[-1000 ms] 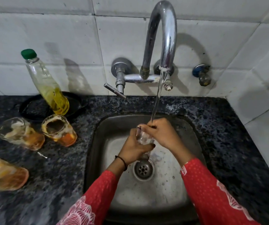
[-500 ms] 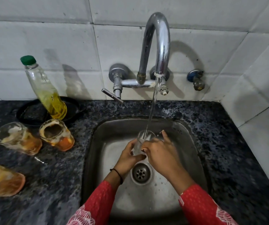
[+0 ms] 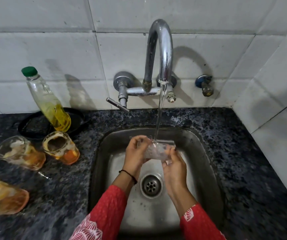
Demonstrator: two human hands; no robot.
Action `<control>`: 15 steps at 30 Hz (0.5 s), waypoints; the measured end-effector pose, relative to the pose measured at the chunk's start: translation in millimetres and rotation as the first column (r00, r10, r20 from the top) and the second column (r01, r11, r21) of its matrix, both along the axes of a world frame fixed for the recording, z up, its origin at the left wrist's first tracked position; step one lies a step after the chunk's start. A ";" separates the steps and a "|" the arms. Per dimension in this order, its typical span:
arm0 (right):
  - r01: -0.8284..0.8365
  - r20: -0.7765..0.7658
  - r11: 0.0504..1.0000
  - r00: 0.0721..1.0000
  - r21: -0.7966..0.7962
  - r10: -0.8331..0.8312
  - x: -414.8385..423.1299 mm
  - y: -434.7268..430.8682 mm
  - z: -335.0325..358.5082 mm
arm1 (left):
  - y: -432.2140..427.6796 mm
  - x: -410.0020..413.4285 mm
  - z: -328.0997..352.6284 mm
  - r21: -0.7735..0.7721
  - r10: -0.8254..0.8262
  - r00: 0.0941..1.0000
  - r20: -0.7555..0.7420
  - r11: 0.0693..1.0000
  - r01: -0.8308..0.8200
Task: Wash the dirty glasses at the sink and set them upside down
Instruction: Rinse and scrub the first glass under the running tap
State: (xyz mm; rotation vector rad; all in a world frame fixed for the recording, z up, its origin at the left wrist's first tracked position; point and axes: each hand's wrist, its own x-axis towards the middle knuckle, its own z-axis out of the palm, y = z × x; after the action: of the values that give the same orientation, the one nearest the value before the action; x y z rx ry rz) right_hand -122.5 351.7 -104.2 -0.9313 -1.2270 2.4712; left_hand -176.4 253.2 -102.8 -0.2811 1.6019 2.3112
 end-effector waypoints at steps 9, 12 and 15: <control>-0.019 0.007 0.903 1.000 -0.430 0.024 -15.9 0.2 -6.3 | -7.9 19.1 15.7 -0.378 -0.314 0.870 -0.379 0.911 0.165; -0.192 -0.008 0.937 0.980 -0.291 0.199 -28.5 6.2 7.0 | -28.7 28.7 0.5 -0.389 -0.442 0.856 -0.269 0.863 0.324; -0.315 -0.031 0.941 0.949 -0.123 0.314 -41.4 4.9 24.1 | -36.1 34.8 -3.9 -0.365 -0.433 0.879 -0.197 0.865 0.344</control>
State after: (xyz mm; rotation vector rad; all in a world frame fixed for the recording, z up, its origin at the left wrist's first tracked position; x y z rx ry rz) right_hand -163.9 356.6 -80.1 -0.8025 -1.3186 2.8267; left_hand -141.6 217.0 -106.7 0.2917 1.9548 1.8319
